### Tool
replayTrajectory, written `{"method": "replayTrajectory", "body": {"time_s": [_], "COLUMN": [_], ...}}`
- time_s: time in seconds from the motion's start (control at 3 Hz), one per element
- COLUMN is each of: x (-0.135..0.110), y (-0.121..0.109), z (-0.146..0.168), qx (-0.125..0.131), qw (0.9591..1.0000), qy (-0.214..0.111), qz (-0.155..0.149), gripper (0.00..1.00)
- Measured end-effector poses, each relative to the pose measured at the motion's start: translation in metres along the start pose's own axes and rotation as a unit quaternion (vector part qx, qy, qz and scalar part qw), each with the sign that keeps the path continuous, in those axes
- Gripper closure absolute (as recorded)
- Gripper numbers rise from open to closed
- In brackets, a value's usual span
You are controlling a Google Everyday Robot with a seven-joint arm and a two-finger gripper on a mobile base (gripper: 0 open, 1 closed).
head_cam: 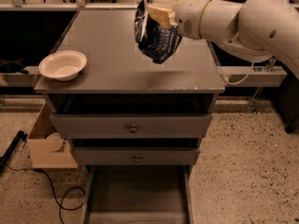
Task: Pick blue chip bag from bottom drawer and place on counter
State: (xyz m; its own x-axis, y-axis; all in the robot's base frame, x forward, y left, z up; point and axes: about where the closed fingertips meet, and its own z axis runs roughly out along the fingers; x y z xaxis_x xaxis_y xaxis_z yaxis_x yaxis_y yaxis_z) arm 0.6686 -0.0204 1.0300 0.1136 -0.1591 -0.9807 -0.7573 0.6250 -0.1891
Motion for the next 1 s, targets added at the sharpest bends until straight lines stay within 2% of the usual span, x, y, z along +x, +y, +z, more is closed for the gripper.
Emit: {"method": "replayTrajectory", "body": {"time_s": [0.67,1.0], "x": [0.012,0.025], "y": [-0.001,0.002], "z": [0.036,0.037], "qx": [-0.019,-0.020], "qw": [0.9997,0.9995], "qy": [0.015,0.019], "qz": [0.001,0.015], "gripper": [1.00,1.00]}}
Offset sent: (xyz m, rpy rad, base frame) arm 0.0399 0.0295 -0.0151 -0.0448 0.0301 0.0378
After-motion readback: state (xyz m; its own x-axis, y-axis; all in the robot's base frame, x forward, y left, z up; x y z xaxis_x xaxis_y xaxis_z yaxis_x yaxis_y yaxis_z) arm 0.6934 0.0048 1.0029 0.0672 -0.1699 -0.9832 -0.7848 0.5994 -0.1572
